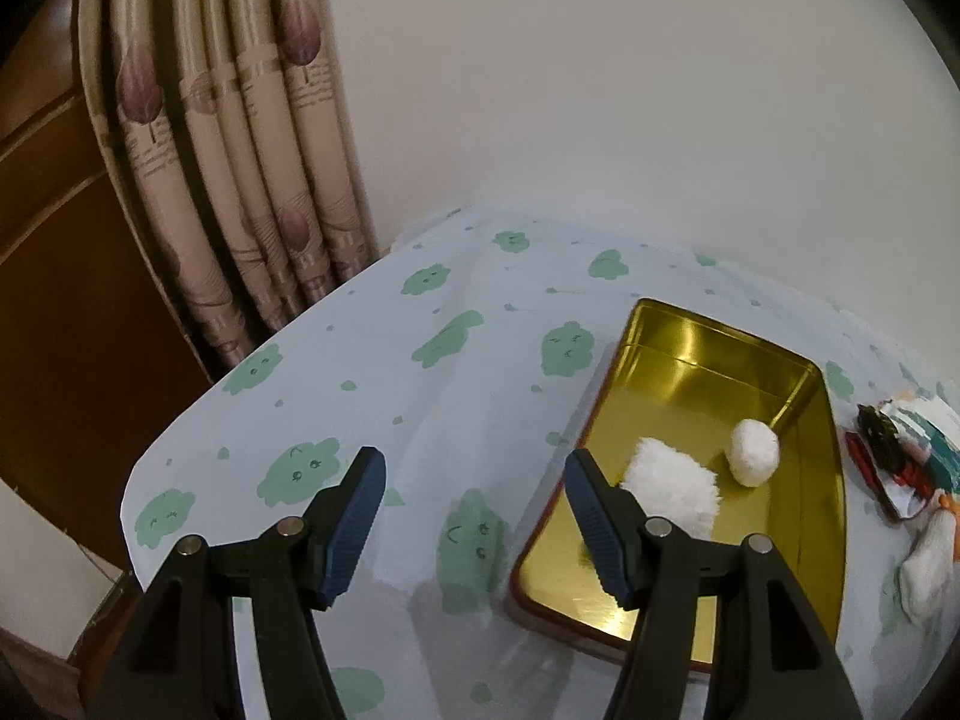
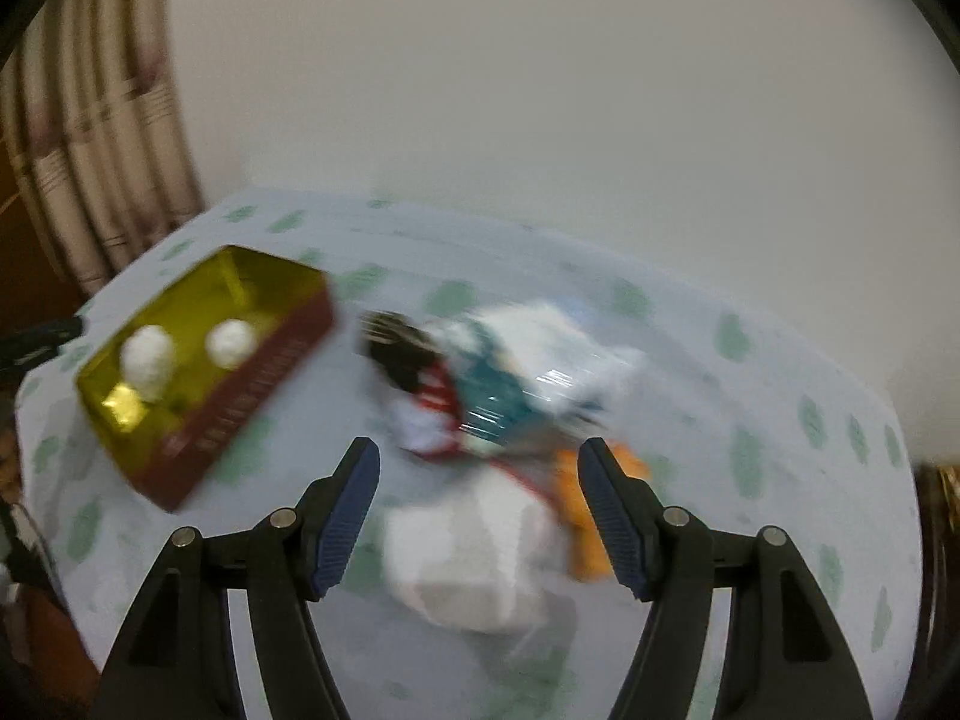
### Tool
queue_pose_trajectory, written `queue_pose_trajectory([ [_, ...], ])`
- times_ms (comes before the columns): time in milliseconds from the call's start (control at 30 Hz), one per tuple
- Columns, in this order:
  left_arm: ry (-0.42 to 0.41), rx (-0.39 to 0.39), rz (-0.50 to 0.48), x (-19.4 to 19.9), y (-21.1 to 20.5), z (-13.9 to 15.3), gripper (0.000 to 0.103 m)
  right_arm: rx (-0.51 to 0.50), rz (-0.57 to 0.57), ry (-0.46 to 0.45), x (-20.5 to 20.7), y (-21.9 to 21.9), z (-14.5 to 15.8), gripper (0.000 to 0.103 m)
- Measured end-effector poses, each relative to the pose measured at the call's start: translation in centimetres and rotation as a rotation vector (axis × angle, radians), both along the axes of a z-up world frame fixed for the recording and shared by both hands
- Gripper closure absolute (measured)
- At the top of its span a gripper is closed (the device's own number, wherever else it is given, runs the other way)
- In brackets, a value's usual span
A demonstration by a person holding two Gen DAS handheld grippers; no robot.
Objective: Organize soft objects
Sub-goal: 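Grasp the orange rubber toy with the right gripper while the left gripper moves to the sock, then grasp and lift the red-trimmed white sock with the left gripper while the right holds the toy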
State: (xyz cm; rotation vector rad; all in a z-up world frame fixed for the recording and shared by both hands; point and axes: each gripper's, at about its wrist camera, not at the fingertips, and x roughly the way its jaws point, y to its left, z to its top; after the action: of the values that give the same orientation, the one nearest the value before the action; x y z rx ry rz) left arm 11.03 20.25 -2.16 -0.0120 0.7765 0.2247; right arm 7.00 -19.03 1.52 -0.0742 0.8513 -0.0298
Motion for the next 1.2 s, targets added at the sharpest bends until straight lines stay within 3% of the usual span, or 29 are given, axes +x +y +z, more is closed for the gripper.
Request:
queue_pose_trajectory([
  [167, -0.024, -0.005, -0.049, -0.4, -1.1, 0.6, 0.039, -0.019, -0.072, 0.052, -0.9, -4.7, -2.1, 0.036],
  [333, 0.044, -0.050, -0.183, -0.5, -3.7, 0.4, 0.039, -0.001, -0.087, 0.088, -0.4, -7.2, -4.2, 0.034],
  [533, 0.041, 0.044, -0.367, -2.2, -10.0, 1.3, 0.039, 0.011, -0.065, 0.114, 0.9, -7.4, -6.2, 0.033],
  [833, 0.139, -0.072, -0.592, -2.3, -17.4, 0.4, 0.039, 0.026, -0.035, 0.126, 2.7, -7.8, -8.2, 0.034],
  [867, 0.154, -0.084, -0.614, -2.2, -18.3, 0.1, 0.039, 0.031, -0.032, 0.130, 2.9, -7.7, -8.4, 0.035],
  [933, 0.178, -0.096, -0.641, -1.9, -19.8, -0.6, 0.039, 0.057, -0.017, 0.138, 3.2, -7.6, -9.0, 0.054],
  [967, 0.185, -0.102, -0.654, -2.0, -20.4, -0.8, 0.039, 0.071, -0.010, 0.141, 3.4, -7.5, -9.2, 0.057],
  [1200, 0.262, -0.111, -0.753, -2.0, -24.9, -3.2, 0.039, 0.063, -0.050, 0.103, 1.8, -7.8, -9.1, 0.058],
])
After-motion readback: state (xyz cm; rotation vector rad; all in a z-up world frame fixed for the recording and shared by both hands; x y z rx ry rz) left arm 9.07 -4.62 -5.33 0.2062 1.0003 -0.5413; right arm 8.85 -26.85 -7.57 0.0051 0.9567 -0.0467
